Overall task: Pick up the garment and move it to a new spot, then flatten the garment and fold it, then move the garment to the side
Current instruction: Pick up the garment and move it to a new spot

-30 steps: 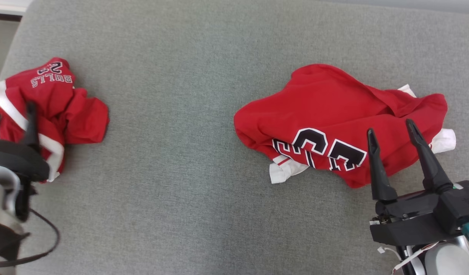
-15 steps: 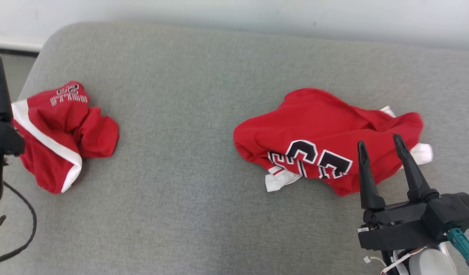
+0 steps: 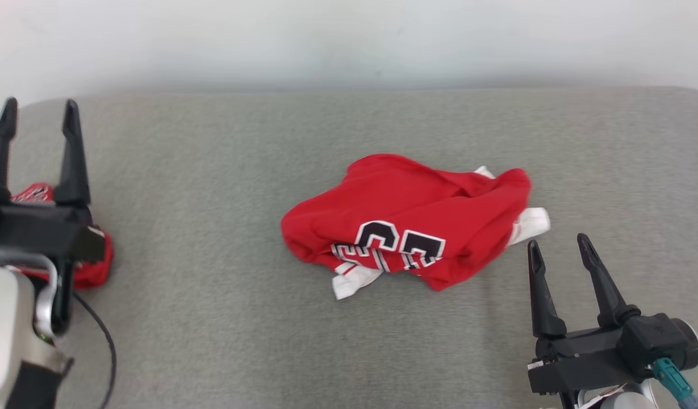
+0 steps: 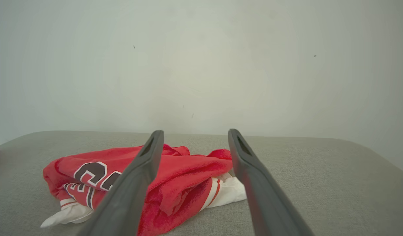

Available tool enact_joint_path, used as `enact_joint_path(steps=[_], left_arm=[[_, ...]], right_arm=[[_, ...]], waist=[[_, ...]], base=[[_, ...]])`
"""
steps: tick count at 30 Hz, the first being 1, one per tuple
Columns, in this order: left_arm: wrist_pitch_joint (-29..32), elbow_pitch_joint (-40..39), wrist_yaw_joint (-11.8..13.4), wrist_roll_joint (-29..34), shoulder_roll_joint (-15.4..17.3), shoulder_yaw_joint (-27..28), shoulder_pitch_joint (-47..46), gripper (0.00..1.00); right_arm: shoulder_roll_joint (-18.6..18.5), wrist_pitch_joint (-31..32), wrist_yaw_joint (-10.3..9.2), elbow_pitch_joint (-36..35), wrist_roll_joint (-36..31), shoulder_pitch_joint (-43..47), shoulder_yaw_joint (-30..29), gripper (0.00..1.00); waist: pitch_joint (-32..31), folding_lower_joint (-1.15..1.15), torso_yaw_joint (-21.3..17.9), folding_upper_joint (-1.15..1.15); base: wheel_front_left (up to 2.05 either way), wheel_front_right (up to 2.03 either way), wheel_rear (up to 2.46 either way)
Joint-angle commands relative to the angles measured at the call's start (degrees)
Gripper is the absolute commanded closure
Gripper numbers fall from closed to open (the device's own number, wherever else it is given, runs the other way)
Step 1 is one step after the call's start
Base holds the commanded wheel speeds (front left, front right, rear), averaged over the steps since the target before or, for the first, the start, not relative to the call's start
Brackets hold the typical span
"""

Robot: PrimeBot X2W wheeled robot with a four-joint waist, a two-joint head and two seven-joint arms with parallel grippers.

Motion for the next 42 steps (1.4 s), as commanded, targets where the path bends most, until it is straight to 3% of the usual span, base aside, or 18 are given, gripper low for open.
enact_joint_path(steps=[1,9,17,31,42], left_arm=[[-0.17,-1.32,0.33,0.72,-0.71,0.47,2.45,0.00],[-0.17,-7.43,1.32,1.49,-3.26,2.22,13.45,0.00],[-0.18,-11.68,1.57,3.01,-5.81,2.02,23.65,0.00],[-0.17,-19.42,1.51,4.21,-11.08,6.05,33.31,0.00],[-0.17,-20.24,-0.05,6.62,-14.57,7.42,37.65,0.00]], right_arm=[[0.22,-0.37,-0.13,0.31,0.60,0.81,-0.16,0.00],[0.36,-0.48,-0.13,1.81,0.50,2.62,-0.34,0.00],[0.47,-0.48,-0.13,2.46,1.03,3.17,-0.76,0.00],[0.63,-0.49,-0.13,3.21,1.63,4.37,-0.64,0.00],[0.68,-0.49,-0.13,4.49,2.15,4.42,-0.34,0.00]], waist=[[-2.57,0.01,-3.64,0.00],[-5.07,0.01,-5.84,0.00],[-5.88,0.01,-4.83,0.00],[-6.48,0.01,-2.93,0.00],[-6.87,0.01,-3.12,0.00]], base=[[0.00,0.00,0.00],[0.00,0.00,0.00],[0.00,0.00,0.00],[0.00,0.00,0.00],[0.00,0.00,0.00]])
